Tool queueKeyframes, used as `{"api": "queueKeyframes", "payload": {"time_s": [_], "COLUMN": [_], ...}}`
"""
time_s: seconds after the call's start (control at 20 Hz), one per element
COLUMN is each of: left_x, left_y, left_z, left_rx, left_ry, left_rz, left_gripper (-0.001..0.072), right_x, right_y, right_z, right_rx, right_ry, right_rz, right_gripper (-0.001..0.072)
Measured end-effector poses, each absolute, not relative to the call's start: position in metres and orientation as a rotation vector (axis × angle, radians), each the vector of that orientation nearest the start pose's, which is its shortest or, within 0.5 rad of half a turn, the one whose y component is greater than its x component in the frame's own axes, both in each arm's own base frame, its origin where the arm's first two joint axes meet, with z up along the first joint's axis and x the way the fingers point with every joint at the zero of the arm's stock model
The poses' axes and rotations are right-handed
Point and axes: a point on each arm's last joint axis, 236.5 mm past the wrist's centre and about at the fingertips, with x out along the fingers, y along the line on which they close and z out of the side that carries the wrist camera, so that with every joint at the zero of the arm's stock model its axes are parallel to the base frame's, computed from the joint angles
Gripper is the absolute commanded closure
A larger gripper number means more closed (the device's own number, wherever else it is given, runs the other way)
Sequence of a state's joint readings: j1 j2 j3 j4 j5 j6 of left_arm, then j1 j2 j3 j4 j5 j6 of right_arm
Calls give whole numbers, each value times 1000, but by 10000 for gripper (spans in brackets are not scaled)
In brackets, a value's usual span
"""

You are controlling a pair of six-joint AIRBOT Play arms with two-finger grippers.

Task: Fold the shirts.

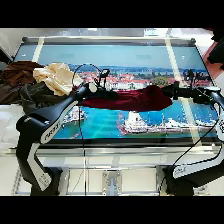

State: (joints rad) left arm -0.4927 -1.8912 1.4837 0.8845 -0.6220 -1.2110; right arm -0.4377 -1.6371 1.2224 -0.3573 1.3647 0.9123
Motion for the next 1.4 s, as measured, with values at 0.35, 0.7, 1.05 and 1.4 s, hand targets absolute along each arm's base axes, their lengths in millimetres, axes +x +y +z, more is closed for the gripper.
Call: {"api": "queueKeyframes", "payload": {"time_s": [0.35, 0.7, 1.05, 1.4], "left_x": [413, 347, 362, 403], "left_y": [-403, -472, -502, -421], "left_z": [-97, -80, 2, -21], "left_rx": [-194, -184, -110, 389], "left_ry": [1137, 1167, 1010, 1025], "left_rz": [-783, -937, -1051, -839], "left_gripper": [698, 698, 698, 697], "right_x": [440, 422, 408, 417], "right_y": [63, 83, 86, 84], "right_z": [83, 115, 142, 160], "right_rx": [827, 792, 703, 710], "right_ry": [909, 888, 850, 793], "right_rz": [756, 848, 844, 811], "right_gripper": [691, 691, 692, 692]}}
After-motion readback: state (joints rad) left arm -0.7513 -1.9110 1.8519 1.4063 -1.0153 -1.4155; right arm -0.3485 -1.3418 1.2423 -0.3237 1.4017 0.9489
